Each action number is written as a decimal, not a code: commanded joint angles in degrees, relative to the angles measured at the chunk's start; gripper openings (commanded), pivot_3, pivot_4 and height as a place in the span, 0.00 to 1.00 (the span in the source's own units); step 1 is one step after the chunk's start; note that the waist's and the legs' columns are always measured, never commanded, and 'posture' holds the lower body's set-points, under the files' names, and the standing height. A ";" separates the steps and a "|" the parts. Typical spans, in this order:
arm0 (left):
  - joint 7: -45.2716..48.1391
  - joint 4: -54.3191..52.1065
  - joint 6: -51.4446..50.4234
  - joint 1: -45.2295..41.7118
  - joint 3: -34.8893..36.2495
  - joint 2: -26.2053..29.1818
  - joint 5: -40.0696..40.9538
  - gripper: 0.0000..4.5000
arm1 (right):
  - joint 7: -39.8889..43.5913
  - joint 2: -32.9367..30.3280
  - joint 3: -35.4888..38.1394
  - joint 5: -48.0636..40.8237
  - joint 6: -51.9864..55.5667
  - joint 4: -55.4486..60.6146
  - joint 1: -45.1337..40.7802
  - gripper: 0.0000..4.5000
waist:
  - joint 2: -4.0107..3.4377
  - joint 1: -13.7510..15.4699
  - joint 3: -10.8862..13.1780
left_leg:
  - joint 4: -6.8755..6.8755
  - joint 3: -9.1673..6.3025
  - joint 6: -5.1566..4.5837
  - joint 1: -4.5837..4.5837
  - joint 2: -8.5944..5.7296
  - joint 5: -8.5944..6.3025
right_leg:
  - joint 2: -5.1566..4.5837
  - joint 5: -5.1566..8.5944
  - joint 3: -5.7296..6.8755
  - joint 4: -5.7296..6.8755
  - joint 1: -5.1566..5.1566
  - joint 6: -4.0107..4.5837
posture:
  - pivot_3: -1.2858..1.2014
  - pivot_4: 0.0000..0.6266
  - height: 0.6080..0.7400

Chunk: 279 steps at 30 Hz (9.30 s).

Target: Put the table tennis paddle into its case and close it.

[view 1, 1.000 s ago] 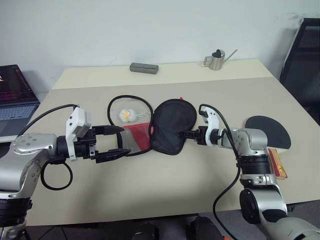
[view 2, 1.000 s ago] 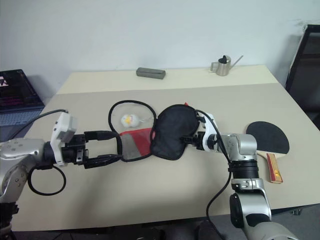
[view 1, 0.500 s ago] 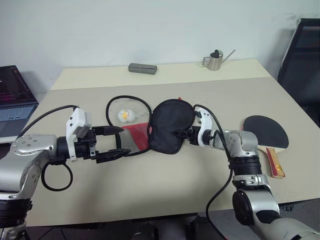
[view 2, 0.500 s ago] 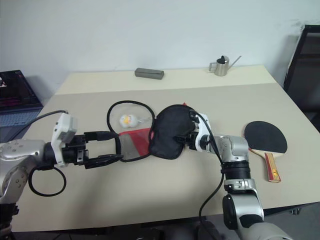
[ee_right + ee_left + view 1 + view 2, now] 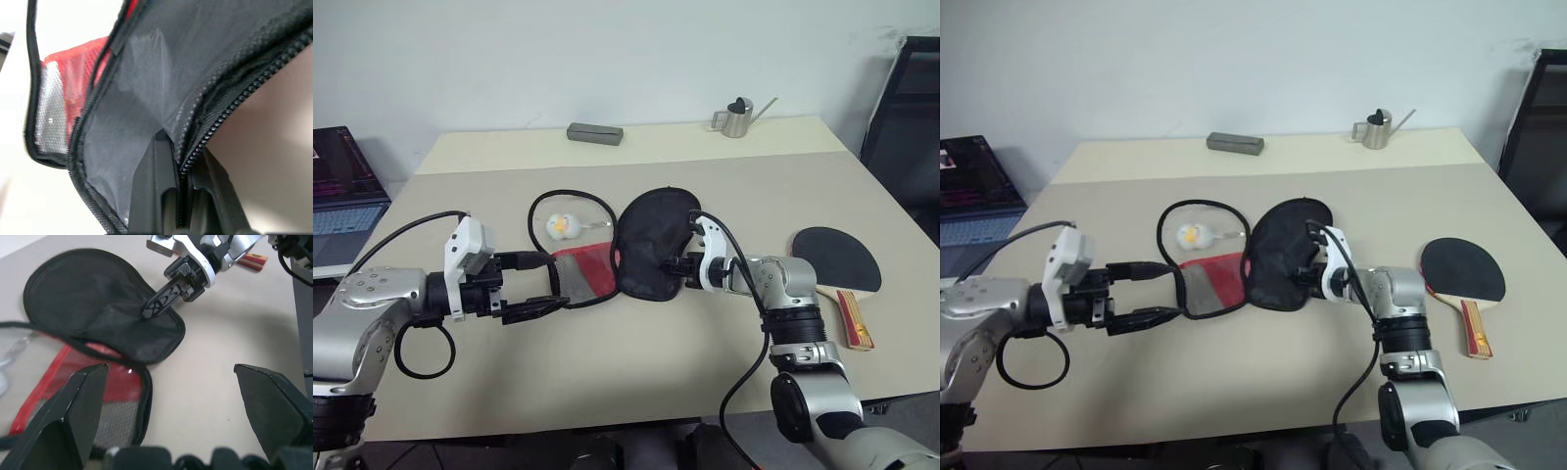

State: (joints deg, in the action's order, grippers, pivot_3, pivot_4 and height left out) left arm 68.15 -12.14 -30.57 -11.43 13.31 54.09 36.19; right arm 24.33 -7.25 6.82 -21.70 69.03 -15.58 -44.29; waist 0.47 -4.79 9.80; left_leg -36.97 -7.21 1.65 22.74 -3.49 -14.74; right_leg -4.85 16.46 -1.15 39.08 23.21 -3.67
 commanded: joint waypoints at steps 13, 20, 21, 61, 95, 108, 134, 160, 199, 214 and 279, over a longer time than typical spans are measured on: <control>0.33 -2.36 1.02 -0.37 -0.40 0.18 -0.59 1.00 | 10.05 -13.86 -9.19 0.42 -1.36 -1.07 -2.47 0.01 | 0.01 0.08 0.00 | -0.01 0.02 -0.01 0.01 -0.01 0.00 | -0.01 0.00 0.02 -0.02 -0.02 0.00 | 0.52 0.24 1.00; 0.43 -2.10 1.10 -0.80 -0.95 0.09 -0.73 1.00 | 13.59 -16.06 -12.51 3.49 -8.00 -8.72 -7.55 0.01 | 0.01 0.10 0.00 | -0.01 0.05 -0.01 0.01 0.00 0.00 | -0.01 0.00 0.03 -0.02 -0.03 0.00 | 0.52 0.24 1.00; 0.41 -2.08 1.12 -0.84 -1.03 0.07 -0.71 1.00 | 14.09 -16.14 -12.91 4.01 -8.77 -9.68 -8.12 0.01 | 0.01 0.09 0.00 | -0.01 0.05 -0.01 0.02 0.00 0.00 | -0.01 0.00 0.02 -0.02 -0.02 0.00 | 0.52 0.24 1.00; 0.30 -1.55 1.61 -1.78 -2.16 -0.80 -1.16 1.00 | 15.26 -18.84 -11.98 14.25 -29.66 -13.92 -9.95 0.43 | 0.01 0.05 0.00 | 0.00 0.06 0.01 0.04 0.02 0.00 | -0.01 0.00 0.02 -0.05 0.00 0.00 | 0.52 0.24 1.00; 3.65 12.32 9.18 -33.06 -21.88 -21.92 -8.80 1.00 | -2.99 -26.09 25.53 5.65 5.80 50.59 36.81 0.99 | 0.07 3.03 -0.04 | -0.10 0.15 -0.02 0.09 -0.02 0.01 | 0.00 0.00 0.12 -0.03 -0.13 -0.01 | 0.52 0.24 1.00; 7.32 15.24 12.18 -35.04 -23.86 -26.14 -11.21 1.00 | -9.95 -19.96 25.88 7.65 1.02 46.56 43.07 0.99 | 0.05 2.45 -0.07 | -0.11 0.15 -0.07 -0.01 -0.02 0.05 | 0.01 -0.01 0.01 0.02 -0.18 -0.03 | 0.52 0.24 1.00; 6.98 13.12 11.35 -32.85 -22.62 -24.27 -11.37 1.00 | -13.76 -18.02 15.62 9.73 -7.16 37.93 44.13 0.24 | 0.59 2.48 -0.20 | -0.02 0.01 -0.09 -1.65 0.04 0.02 | 0.05 0.14 0.09 -0.27 -1.92 -0.28 | 0.52 0.24 1.00; 0.01 15.15 11.92 -26.76 -11.85 -13.22 -11.98 1.00 | -17.84 -16.43 11.36 8.91 -3.91 44.24 27.07 0.24 | 0.62 2.63 0.24 | 0.13 -0.11 -0.03 -0.62 -0.04 -0.01 | -0.04 0.08 0.17 -0.41 -0.88 -0.13 | 0.52 0.24 1.00; -5.23 7.78 9.50 -19.34 -8.74 -11.57 -10.64 1.00 | -16.92 -1.19 -9.53 14.94 -19.47 10.13 4.80 0.24 | 0.52 1.52 0.41 | 0.03 -0.08 0.25 0.10 -0.04 0.15 | -0.04 0.07 0.11 -0.05 0.05 -0.08 | 0.52 0.24 1.00; -5.15 7.43 9.28 -19.21 -8.93 -11.46 -10.46 1.00 | -16.90 -0.98 -10.01 16.63 -18.79 9.73 5.06 0.24 | 0.52 1.52 0.40 | 0.03 -0.07 0.26 0.10 -0.04 0.16 | -0.04 0.07 0.11 -0.05 0.05 -0.08 | 0.52 0.24 1.00; -26.22 47.82 27.64 -27.28 -14.11 -28.11 -30.29 1.00 | 33.15 -44.69 5.06 -14.45 -22.65 32.79 8.14 0.99 | 0.65 3.01 0.40 | -0.09 -0.04 0.14 0.17 -0.07 0.10 | -0.11 0.03 0.23 -0.09 -0.04 -0.07 | 0.52 0.24 1.00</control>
State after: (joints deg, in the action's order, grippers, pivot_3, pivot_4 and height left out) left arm 41.21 35.13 -5.26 -36.47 -0.40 26.18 6.29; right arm 56.33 -50.44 9.69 -35.25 47.87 15.72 -35.60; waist 1.12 -1.77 10.20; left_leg -37.06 -7.25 1.79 22.92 -3.57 -14.64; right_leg -4.95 16.50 -0.91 38.99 23.17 -3.75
